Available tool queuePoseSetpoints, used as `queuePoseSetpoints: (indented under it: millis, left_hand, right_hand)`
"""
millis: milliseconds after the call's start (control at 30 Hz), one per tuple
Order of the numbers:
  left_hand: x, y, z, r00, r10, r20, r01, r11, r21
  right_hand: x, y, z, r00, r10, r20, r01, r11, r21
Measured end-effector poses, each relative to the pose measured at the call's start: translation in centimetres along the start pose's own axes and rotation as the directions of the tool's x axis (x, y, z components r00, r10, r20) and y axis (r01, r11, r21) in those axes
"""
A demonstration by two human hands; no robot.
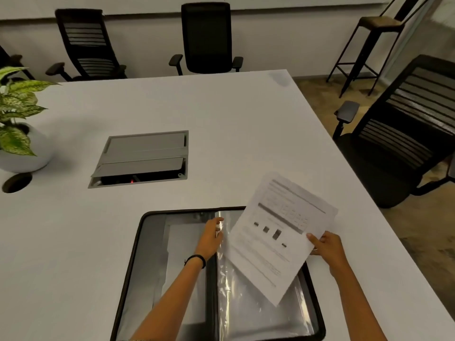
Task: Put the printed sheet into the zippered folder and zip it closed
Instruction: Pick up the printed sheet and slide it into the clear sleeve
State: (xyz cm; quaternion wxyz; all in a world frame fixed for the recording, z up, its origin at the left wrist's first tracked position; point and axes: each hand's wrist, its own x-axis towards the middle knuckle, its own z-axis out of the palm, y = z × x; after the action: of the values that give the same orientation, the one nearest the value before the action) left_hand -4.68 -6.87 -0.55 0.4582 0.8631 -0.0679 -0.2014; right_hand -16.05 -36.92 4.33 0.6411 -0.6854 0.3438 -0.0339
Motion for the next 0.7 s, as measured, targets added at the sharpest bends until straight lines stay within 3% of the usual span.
queuePoseSetpoints:
  millis: [133,300,467,700]
  left_hand:
    - [0.9,-0.6,0.3,0.995,0.099,0.023,-0.101,0.965,0.243]
    - [2.6,-0.3,1.5,0.967,0.164,0.197,-0.242,0.838,0.489]
    - [4.6,0.4,3.0,0.935,0.180,0.306,-0.334,0.739,0.585]
    - [6.2,0.2,4.4,0.929,0.180,0.323,-0.356,0.673,0.648]
  right_hand:
    - [0.3,0.0,-0.7,0.961,0.061,-0.270,-0.013,0.984,0.177]
    - [1.3,-0.2,-1.0,0.889,0.100,-0.447,0.046,0.951,0.305]
    - [3.0,-0.5,-0.7,0.855,0.133,-0.502,0.078,0.923,0.378]
    - [4.9,-1.7,0.0,0.844,0.162,-0.511,0.089,0.897,0.432]
